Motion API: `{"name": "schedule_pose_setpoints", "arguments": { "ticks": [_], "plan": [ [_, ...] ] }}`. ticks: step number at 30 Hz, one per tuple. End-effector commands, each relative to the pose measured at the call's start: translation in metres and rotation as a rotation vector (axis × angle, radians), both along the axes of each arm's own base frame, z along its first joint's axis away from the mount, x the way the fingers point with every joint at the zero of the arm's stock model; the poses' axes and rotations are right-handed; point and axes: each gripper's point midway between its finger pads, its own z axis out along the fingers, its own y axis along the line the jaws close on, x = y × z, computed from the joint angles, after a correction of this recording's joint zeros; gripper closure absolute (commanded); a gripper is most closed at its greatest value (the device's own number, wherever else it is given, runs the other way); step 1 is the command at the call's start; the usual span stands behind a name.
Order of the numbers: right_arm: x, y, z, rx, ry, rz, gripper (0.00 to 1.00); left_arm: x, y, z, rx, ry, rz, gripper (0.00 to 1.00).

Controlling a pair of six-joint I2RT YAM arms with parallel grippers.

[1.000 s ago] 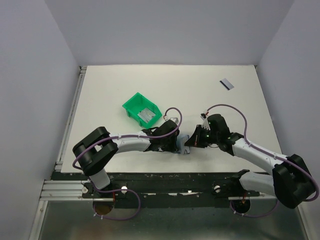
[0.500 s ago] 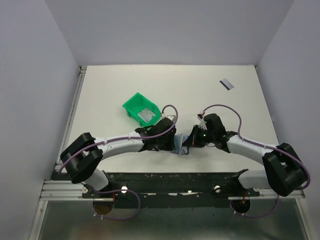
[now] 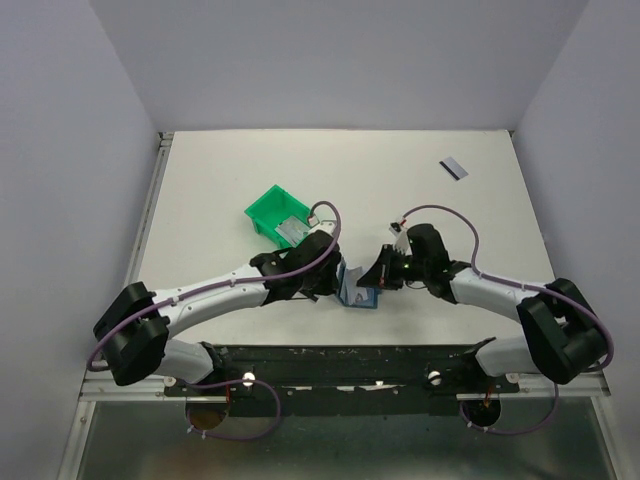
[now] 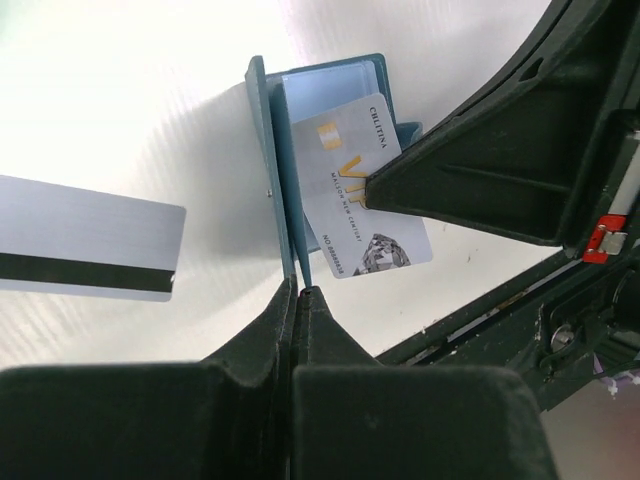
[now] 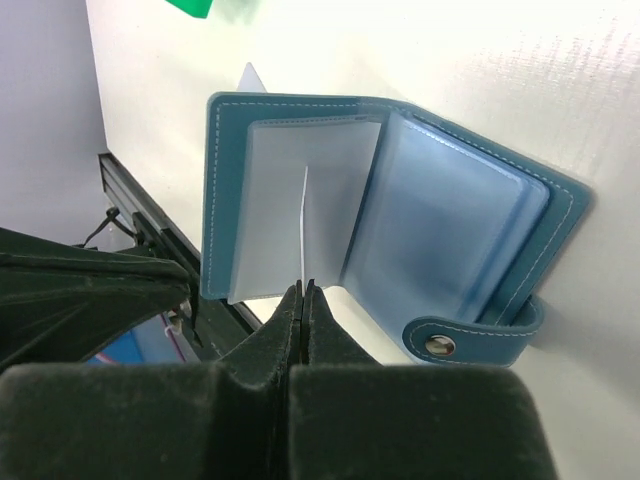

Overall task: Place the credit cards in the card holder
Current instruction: Turn over the card slot in the card holder.

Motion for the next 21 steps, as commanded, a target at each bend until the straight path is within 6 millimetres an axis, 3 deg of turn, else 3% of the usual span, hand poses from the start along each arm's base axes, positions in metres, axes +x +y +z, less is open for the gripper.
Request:
{"name": "schedule_pose_setpoints", "arguments": {
  "ticks": [1, 7, 15, 21],
  "plan": [
    [0.009, 0.016, 0.015, 0.088, -0.020, 0.042, 1.00, 0.009, 0.018, 0.015, 0.029, -0.057, 0.042, 1.00],
    [0.013, 0.020, 0.006, 0.090, 0.007, 0.044, 1.00, 0.013, 0.018, 0.029, -0.010, -0.102, 0.029, 1.00],
    [0.012, 0.022, -0.001, 0.094, 0.029, 0.048, 1.00, 0.018, -0.021, 0.046, -0.103, -0.141, -0.104, 1.00],
    [0.012, 0.022, 0.000, 0.098, 0.026, 0.047, 1.00, 0.033, -0.044, 0.036, -0.081, -0.132, -0.138, 1.00]
  ]
}}
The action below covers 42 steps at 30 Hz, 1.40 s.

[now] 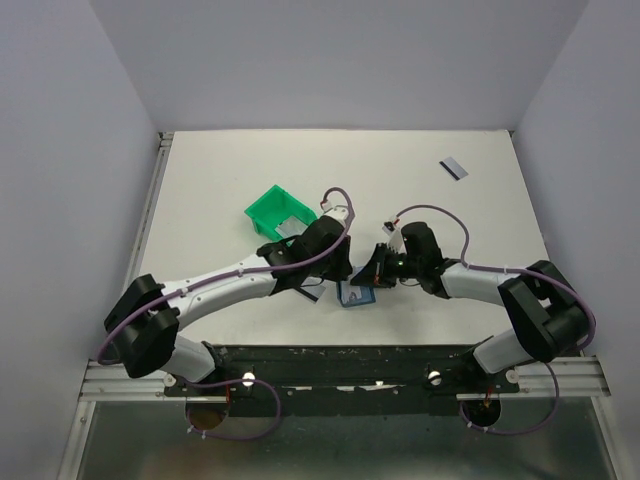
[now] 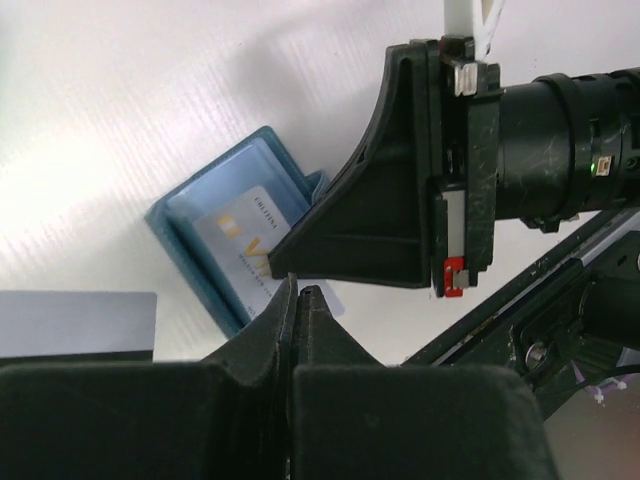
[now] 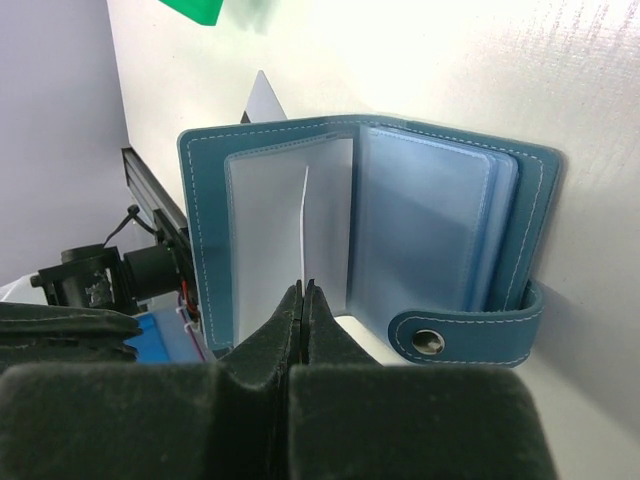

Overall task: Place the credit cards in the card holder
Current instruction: Turn over the card slot in the card holder.

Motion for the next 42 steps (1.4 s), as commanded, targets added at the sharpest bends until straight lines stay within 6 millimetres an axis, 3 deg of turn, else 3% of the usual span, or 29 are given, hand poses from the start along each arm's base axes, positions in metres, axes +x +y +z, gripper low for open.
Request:
{"name": "schedule_pose_setpoints", "arguments": {
  "ticks": [1, 4, 12, 23, 31, 42],
  "plan": [
    [0.005, 0.005, 0.010, 0.034, -0.023, 0.011, 1.00, 0.007, -0.028, 0.002, -0.022, -0.003, -0.086, 1.00],
    [0.005, 0.004, 0.010, 0.031, -0.022, 0.011, 1.00, 0.009, -0.031, -0.014, 0.024, 0.027, -0.087, 1.00],
    [0.006, 0.003, 0.011, 0.019, -0.032, 0.007, 1.00, 0.002, 0.004, -0.059, 0.161, 0.104, 0.017, 1.00],
    [0.008, -0.018, 0.011, -0.108, -0.077, -0.053, 1.00, -0.008, 0.021, -0.075, 0.192, 0.126, 0.040, 1.00],
    [0.006, -0.047, 0.003, -0.277, -0.069, -0.111, 1.00, -0.008, 0.018, -0.084, 0.198, 0.141, 0.036, 1.00],
    [0.000, -0.060, -0.011, -0.344, -0.024, -0.140, 1.00, -0.010, 0.017, -0.106, 0.231, 0.181, 0.033, 1.00]
  ]
}}
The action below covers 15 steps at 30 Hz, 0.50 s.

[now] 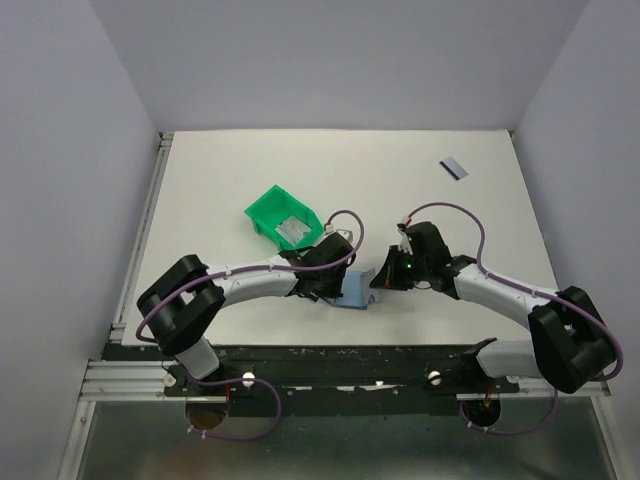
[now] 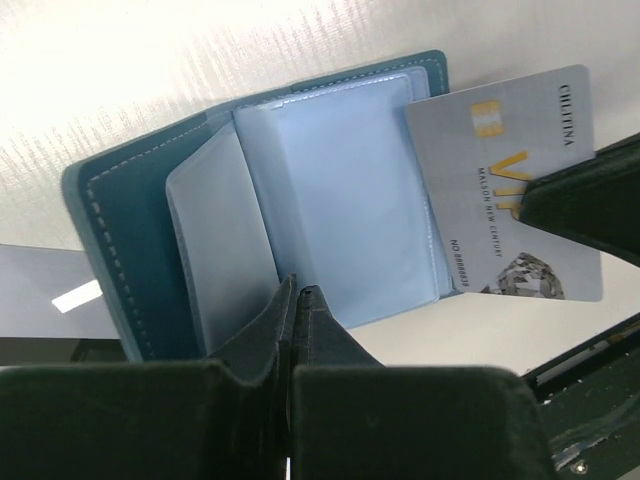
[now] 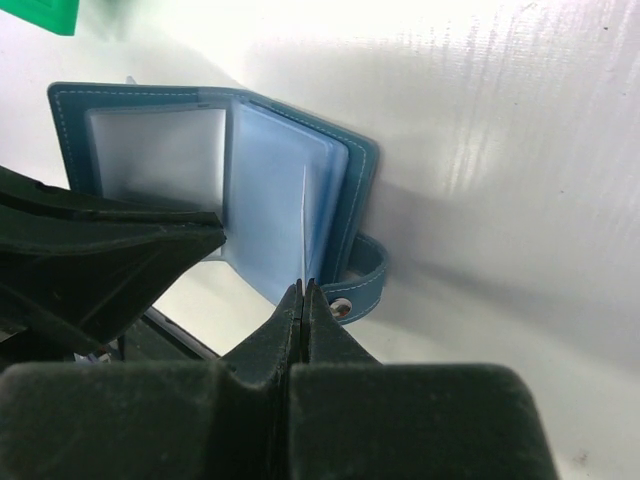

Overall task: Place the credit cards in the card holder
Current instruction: Turn over the card slot in the card holder.

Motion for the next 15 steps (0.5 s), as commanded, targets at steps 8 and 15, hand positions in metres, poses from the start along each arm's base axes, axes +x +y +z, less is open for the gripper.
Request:
{"name": "schedule_pose_setpoints", "arguments": {
  "ticks": [8, 15],
  "plan": [
    [-0.003, -0.015, -0.008, -0.063, 0.012, -0.041, 1.00, -0.006, 0.005, -0.028, 0.036, 0.050, 0.024, 1.00],
    [-0.004, -0.014, -0.003, -0.049, 0.004, -0.042, 1.00, -0.007, 0.004, -0.030, 0.028, 0.055, 0.024, 1.00]
  ]
}}
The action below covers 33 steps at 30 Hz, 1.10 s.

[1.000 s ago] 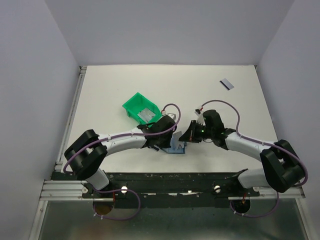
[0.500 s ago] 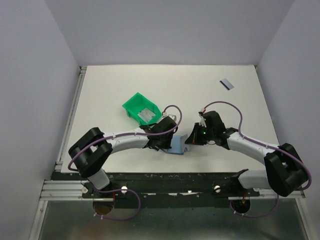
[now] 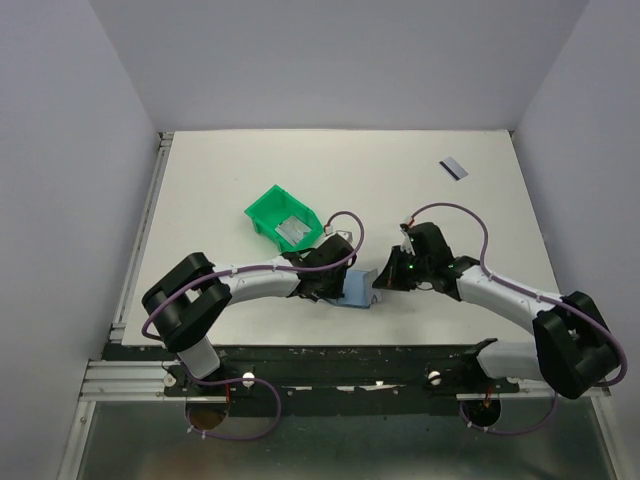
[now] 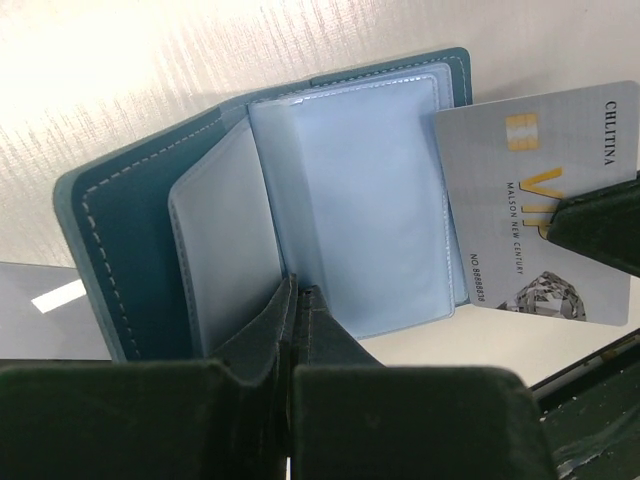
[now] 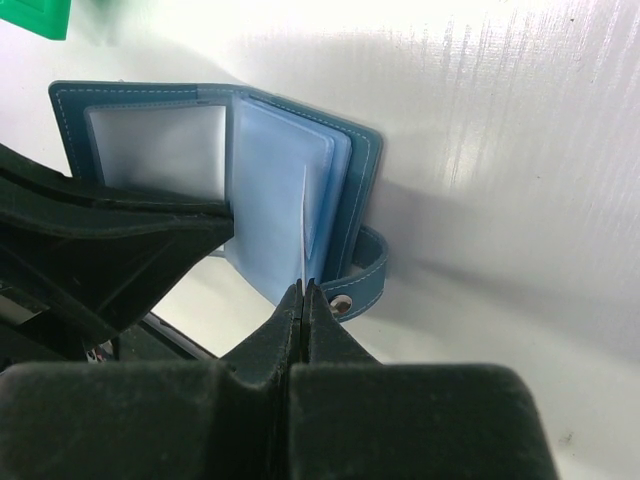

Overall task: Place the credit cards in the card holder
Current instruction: Turn over the card slot in the card holder.

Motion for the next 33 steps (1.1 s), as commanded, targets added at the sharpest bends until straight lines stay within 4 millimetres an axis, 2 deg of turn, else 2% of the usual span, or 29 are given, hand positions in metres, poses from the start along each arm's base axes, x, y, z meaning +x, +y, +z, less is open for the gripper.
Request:
{"name": "schedule_pose_setpoints", "arguments": {
  "ticks": [1, 13, 33],
  "plan": [
    [-0.0030, -0.0078, -0.0026, -0.020, 0.003, -0.022, 1.00, -0.0080, 0.0077, -0.0163, 0.033, 0.041, 0.003, 1.00],
    [-0.0065, -0.0134, -0.0001, -0.022, -0.005, -0.051, 1.00, -0.0074, 0.0063, -0.0144, 0.028, 0.039, 0.002, 1.00],
    [-0.0107, -0.0153, -0.0094, -0.039, 0.032, -0.054, 1.00, -0.0069, 0.0048, -0.0112, 0.022, 0.034, 0.001, 1.00]
  ]
}}
